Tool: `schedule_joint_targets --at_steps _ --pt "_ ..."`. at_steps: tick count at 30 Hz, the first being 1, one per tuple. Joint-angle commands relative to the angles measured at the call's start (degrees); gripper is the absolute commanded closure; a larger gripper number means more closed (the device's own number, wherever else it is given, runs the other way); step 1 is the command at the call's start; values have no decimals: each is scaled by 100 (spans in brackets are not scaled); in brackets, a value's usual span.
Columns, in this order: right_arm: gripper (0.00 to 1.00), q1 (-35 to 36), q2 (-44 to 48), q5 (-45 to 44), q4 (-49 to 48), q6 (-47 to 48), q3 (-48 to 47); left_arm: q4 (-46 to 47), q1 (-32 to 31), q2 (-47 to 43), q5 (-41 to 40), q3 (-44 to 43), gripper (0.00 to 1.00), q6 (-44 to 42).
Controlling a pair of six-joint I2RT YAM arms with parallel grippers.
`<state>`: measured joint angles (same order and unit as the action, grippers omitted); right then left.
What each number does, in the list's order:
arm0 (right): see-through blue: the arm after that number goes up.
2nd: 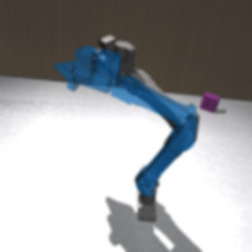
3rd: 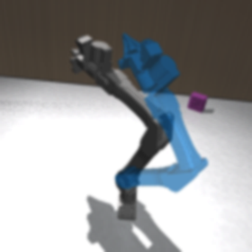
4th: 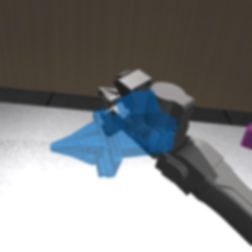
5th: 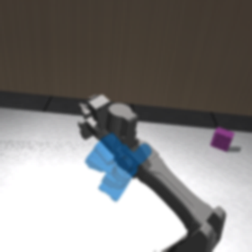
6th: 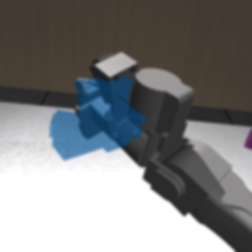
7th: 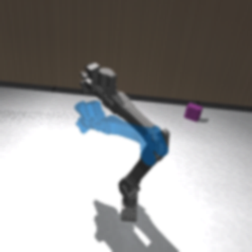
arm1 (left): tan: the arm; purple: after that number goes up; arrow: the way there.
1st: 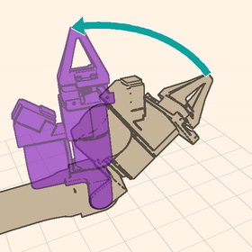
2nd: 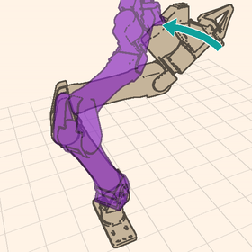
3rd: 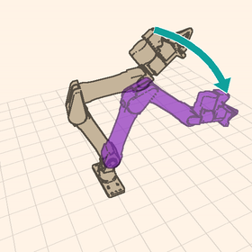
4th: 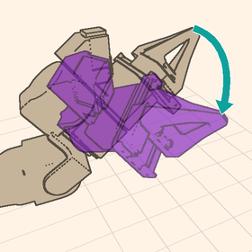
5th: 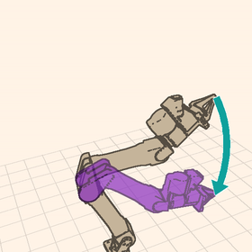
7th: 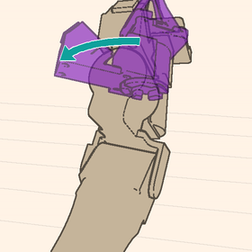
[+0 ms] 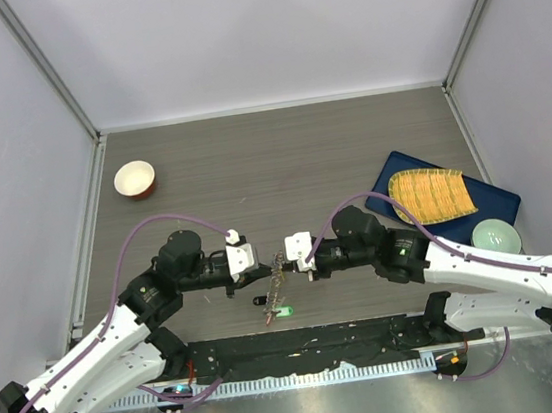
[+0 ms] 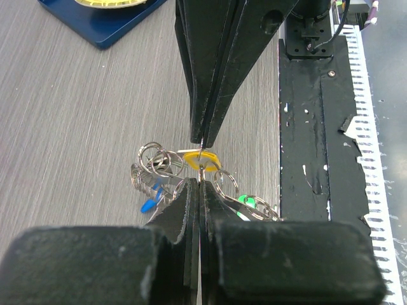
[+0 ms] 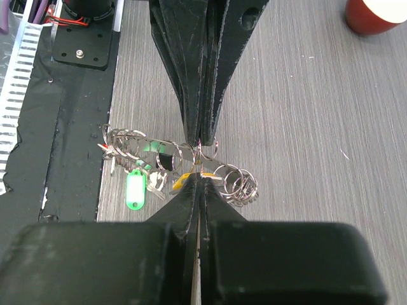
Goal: Put the keys on the keyring
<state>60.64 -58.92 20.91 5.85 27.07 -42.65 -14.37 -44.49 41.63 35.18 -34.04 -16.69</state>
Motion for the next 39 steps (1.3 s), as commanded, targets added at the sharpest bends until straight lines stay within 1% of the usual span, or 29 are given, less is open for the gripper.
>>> schedule_joint_targets --at_steps 1,27,39 --pt "99 35 3 107 -128 0 -156 488 19 -32 138 -173 100 60" --pt "99 44 -59 186 -189 -35 -155 567 19 -14 138 -164 100 148" --pt "99 53 -208 124 -216 -246 -252 804 19 -93 130 -120 100 456"
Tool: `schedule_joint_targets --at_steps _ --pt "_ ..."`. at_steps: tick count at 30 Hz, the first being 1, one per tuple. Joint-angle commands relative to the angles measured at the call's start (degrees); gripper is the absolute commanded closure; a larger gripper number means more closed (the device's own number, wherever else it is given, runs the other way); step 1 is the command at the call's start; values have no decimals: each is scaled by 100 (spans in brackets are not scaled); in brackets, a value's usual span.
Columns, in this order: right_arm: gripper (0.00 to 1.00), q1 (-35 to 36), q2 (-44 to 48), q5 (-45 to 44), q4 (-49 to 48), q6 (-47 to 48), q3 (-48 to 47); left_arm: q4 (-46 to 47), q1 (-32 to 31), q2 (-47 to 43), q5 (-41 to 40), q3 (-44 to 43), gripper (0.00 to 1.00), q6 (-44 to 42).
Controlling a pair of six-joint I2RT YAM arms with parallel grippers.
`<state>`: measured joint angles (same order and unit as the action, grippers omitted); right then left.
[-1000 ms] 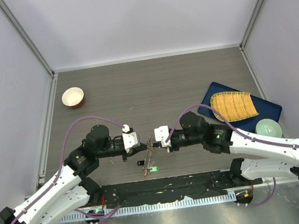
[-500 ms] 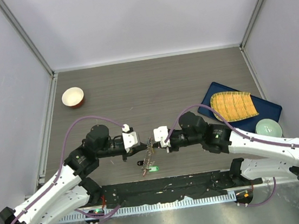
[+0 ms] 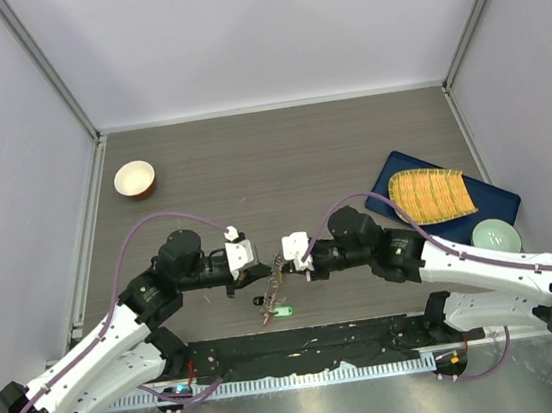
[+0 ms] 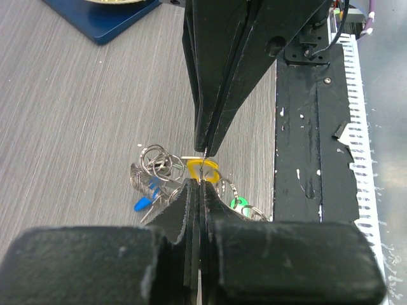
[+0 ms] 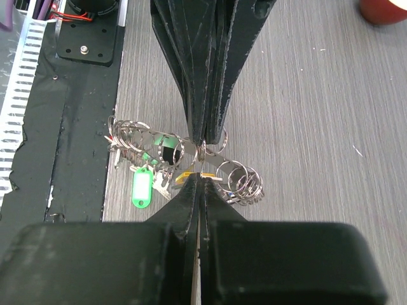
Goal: Put the keys on the keyring
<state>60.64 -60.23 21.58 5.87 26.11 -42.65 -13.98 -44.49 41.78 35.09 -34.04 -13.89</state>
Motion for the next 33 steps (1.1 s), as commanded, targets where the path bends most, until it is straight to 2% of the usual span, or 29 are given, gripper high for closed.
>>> schedule_joint_targets --at_steps 1,15,22,33 --pt "99 53 -77 39 -235 -167 -252 791 19 -117 138 -103 100 211" --pt "99 88 -68 -101 -560 -326 -164 993 11 -82 200 -32 100 475" --pt "99 88 20 -119 -1070 -405 -59 1283 -16 -109 112 91 100 826" --pt "99 115 178 170 -1553 -343 126 2197 -323 -336 -652 644 100 1363"
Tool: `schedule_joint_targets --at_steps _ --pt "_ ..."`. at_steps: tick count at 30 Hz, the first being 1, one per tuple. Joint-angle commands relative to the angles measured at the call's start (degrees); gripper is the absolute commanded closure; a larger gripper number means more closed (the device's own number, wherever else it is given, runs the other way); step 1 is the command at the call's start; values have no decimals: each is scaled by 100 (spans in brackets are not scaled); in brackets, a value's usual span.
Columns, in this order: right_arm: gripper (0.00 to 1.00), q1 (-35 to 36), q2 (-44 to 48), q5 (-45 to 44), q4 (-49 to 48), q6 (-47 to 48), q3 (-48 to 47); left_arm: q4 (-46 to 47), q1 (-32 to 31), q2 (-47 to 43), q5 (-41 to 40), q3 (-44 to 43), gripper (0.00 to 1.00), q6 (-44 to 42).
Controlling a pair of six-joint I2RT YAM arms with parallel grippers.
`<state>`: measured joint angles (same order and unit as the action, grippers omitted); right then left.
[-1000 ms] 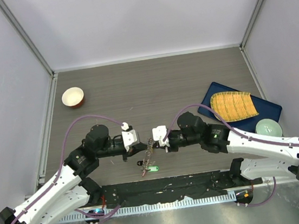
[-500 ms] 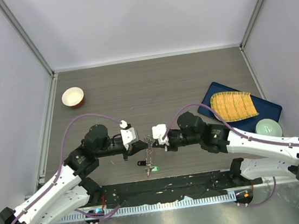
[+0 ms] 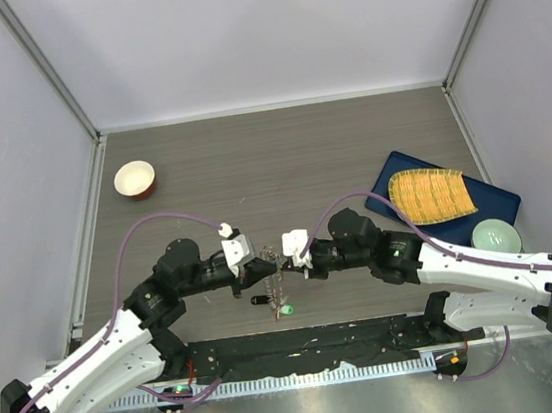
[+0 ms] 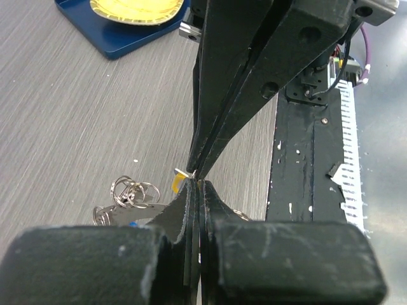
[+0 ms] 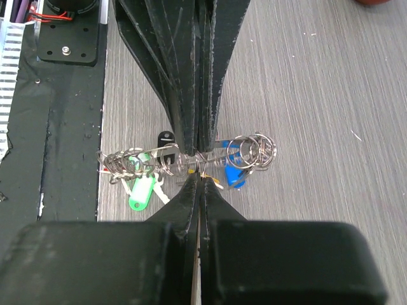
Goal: Put the keys on the keyring
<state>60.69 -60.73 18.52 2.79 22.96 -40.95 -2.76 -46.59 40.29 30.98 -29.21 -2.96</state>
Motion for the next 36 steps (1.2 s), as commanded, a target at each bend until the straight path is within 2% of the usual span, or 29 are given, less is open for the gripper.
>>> schedule_joint_targets --at_steps 1,12,21,29,36 --pt "99 110 246 503 -1245 -20 -27 1303 -105 -215 -355 327 100 444" --pt "99 110 246 802 -1281 15 8 3157 -105 -382 -1015 1321 100 1139" --pt "99 119 342 732 -798 33 34 3317 -114 -970 -2077 1532 100 1447" --pt "99 198 176 618 -525 226 -27 3844 -105 -980 -2342 1594 100 2070" --pt "99 295 88 494 -367 314 -62 4310 -105 -892 -2536 1673 100 2247"
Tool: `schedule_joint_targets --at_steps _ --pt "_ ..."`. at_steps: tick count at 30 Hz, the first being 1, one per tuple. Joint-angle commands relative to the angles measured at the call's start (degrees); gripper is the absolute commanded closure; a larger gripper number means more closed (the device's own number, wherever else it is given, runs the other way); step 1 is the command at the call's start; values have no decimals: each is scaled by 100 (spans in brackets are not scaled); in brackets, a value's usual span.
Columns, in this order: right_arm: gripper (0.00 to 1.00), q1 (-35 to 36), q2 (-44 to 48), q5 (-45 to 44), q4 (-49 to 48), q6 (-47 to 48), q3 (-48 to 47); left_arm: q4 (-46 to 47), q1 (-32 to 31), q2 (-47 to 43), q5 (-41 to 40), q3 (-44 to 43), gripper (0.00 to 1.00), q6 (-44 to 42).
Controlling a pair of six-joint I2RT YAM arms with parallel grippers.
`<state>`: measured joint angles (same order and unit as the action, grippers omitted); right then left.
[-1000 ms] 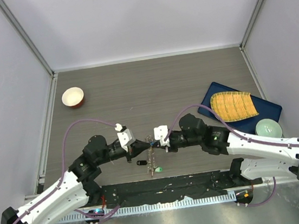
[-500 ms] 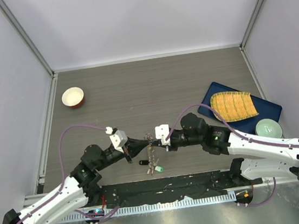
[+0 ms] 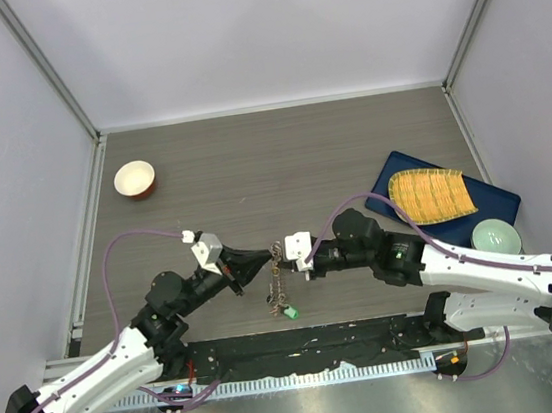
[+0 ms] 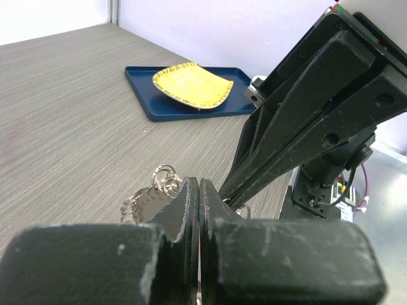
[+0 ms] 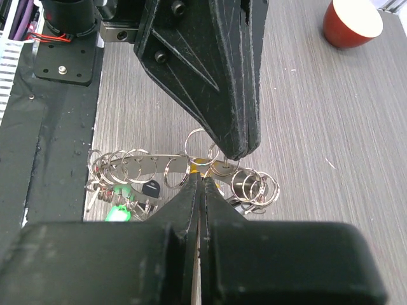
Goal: Put the keys on the keyring
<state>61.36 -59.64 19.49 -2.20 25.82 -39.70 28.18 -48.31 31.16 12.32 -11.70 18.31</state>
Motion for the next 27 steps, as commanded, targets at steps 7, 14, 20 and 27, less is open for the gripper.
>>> schedule_joint_targets --at_steps 7,14,20,27 --pt "99 323 -39 161 332 63 -213 1593 68 48 -1169 45 100 287" --pt "99 341 277 -620 89 54 -73 1674 68 -30 -1530 274 100 428" --pt "99 341 444 -762 70 63 -90 849 68 -531 -1636 248 83 411" --pt "99 341 400 -815 553 256 -354 -129 59 -1059 -1610 54 72 -63"
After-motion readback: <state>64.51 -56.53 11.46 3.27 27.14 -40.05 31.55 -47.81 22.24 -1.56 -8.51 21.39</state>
